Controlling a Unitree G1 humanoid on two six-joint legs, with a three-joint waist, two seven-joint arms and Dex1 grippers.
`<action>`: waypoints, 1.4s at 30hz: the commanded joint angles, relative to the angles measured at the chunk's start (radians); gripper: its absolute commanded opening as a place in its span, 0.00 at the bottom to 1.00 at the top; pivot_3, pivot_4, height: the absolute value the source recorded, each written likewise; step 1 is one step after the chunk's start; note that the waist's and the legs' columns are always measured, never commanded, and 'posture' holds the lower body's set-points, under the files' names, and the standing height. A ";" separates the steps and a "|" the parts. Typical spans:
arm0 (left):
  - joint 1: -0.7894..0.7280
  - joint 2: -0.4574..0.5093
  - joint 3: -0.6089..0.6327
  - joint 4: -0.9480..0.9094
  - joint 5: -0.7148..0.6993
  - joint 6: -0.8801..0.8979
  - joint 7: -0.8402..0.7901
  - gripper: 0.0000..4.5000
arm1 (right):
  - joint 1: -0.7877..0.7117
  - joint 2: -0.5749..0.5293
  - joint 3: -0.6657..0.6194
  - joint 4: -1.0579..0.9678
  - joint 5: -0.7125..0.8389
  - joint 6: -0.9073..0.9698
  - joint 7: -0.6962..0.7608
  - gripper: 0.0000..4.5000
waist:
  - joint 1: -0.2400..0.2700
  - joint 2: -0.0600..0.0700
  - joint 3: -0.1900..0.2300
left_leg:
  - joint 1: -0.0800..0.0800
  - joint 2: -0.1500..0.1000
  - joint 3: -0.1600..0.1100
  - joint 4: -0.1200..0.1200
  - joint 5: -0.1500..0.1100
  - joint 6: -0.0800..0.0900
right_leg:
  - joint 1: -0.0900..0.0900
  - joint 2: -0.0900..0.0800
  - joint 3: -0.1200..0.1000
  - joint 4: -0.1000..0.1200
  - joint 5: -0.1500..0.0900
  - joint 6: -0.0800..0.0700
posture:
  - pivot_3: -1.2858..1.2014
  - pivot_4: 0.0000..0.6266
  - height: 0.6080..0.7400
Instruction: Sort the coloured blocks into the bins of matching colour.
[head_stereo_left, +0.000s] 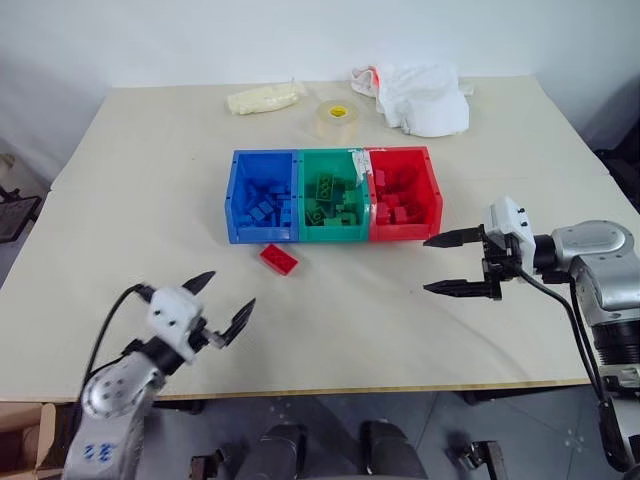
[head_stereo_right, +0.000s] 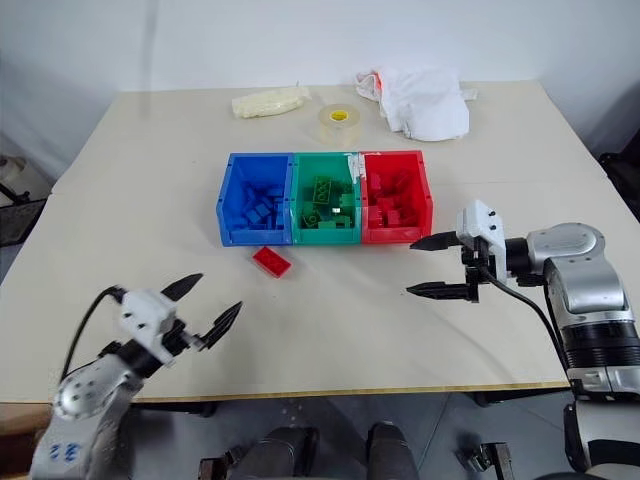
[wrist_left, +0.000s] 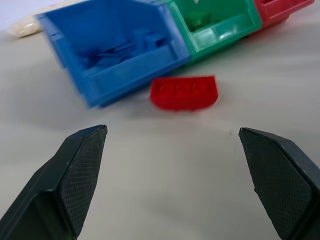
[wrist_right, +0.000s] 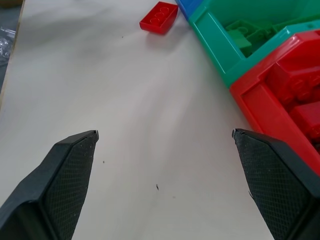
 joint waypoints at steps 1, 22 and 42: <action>-0.054 -0.002 -0.040 0.047 0.028 0.012 0.008 1.00 | 0.013 -0.019 -0.046 -0.053 0.029 0.017 -0.023 1.00 | 0.000 0.000 0.000 | 0.000 0.000 0.000 0.000 0.000 0.000 | 0.000 0.000 0.000 0.000 0.000 0.000 | 0.52 0.24 1.00; -0.410 -0.029 -0.178 0.423 0.073 0.048 -0.065 1.00 | 0.127 -0.010 -0.090 -0.165 0.062 0.044 -0.123 1.00 | 0.002 0.000 0.000 | 0.000 0.001 0.001 0.002 0.000 -0.001 | -0.001 0.001 0.000 0.003 0.001 0.000 | 0.52 0.24 1.00; -0.484 -0.050 -0.248 0.559 0.077 -0.201 -0.249 0.75 | 0.184 -0.032 -0.126 -0.205 0.080 0.045 -0.174 1.00 | 0.004 0.000 0.000 | 0.000 0.000 0.001 0.006 0.000 -0.001 | -0.001 0.001 -0.001 0.006 0.002 0.001 | 0.52 0.24 1.00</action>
